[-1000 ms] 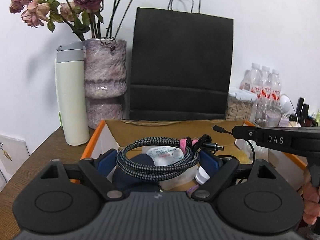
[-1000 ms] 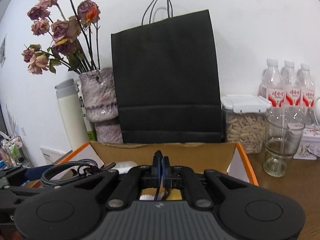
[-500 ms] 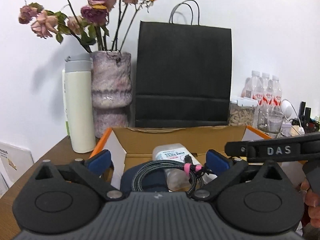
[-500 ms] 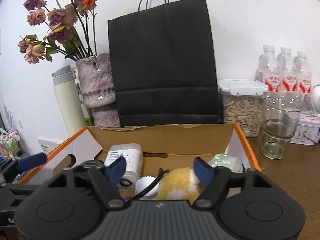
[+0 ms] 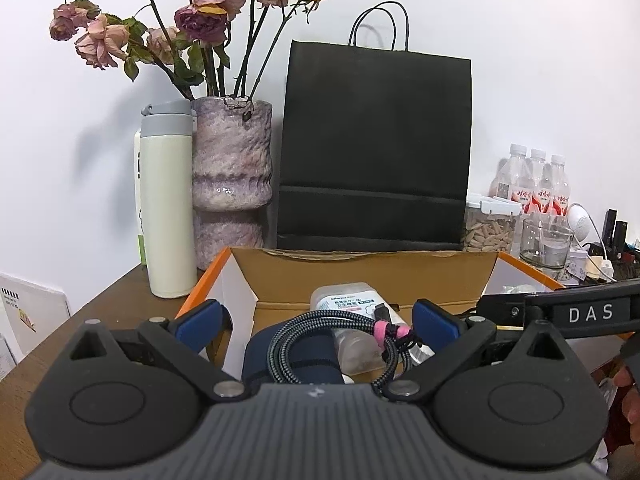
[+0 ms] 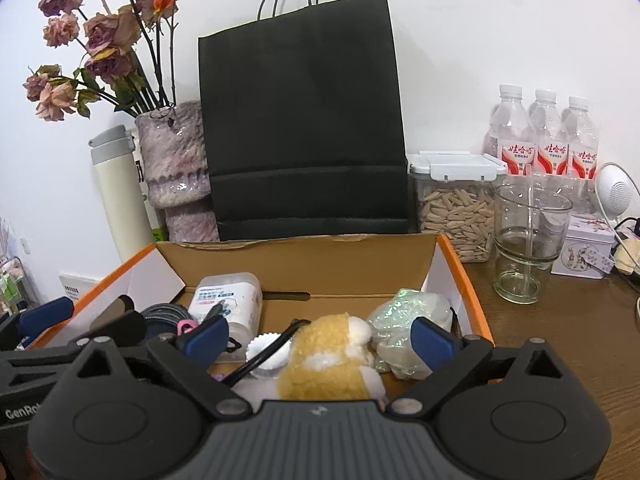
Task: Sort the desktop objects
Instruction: 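Lower both tools into the box and open them to release the cables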
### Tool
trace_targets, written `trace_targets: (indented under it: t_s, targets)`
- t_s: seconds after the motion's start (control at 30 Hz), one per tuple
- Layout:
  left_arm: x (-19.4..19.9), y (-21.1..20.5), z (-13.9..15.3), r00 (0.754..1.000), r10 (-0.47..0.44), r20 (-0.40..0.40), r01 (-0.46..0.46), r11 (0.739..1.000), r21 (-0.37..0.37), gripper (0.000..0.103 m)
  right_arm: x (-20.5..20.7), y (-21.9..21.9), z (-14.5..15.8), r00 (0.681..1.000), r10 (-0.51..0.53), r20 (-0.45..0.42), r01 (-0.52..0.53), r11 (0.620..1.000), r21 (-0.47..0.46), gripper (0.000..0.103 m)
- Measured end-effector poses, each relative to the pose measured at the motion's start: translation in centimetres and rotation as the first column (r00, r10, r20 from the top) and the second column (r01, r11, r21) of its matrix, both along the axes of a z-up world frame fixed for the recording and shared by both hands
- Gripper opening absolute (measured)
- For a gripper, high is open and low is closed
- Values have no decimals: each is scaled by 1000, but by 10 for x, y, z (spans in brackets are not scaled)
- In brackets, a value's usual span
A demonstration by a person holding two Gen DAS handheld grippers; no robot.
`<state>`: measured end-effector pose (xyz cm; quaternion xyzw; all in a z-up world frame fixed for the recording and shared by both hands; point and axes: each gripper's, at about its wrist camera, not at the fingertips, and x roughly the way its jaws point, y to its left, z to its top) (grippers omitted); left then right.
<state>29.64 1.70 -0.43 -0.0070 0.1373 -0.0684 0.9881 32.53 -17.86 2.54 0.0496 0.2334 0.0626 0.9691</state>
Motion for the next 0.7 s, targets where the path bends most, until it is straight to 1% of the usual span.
trace_targets:
  t_s: [0.2, 0.3, 0.37, 0.47, 0.57, 0.7]
  targets:
    - [1, 1, -2, 1000, 4, -12, -4, 1000, -11, 103, 0, 1, -5, 1000, -13, -4, 13, 1000, -9, 98]
    - [-1, 4, 0, 1000, 14, 11, -13, 999, -33, 103, 0, 3, -7, 1000, -5, -9, 5, 1000, -8, 98]
    - [-1, 5, 0, 1000, 12, 8, -12, 999, -44, 103, -2, 4, -6, 1000, -1, 5, 1, 1000, -6, 98]
    - [1, 5, -1, 1000, 15, -5, -15, 999, -37, 103, -2, 5, -6, 1000, -6, 10, 7, 1000, -19, 98]
    - [0, 4, -1, 1000, 16, -5, -16, 999, -35, 103, 0, 4, -9, 1000, -6, -3, 6, 1000, -12, 98]
    - [1, 4, -1, 1000, 16, -5, -16, 999, -36, 103, -1, 5, -9, 1000, -8, 2, 8, 1000, -15, 98]
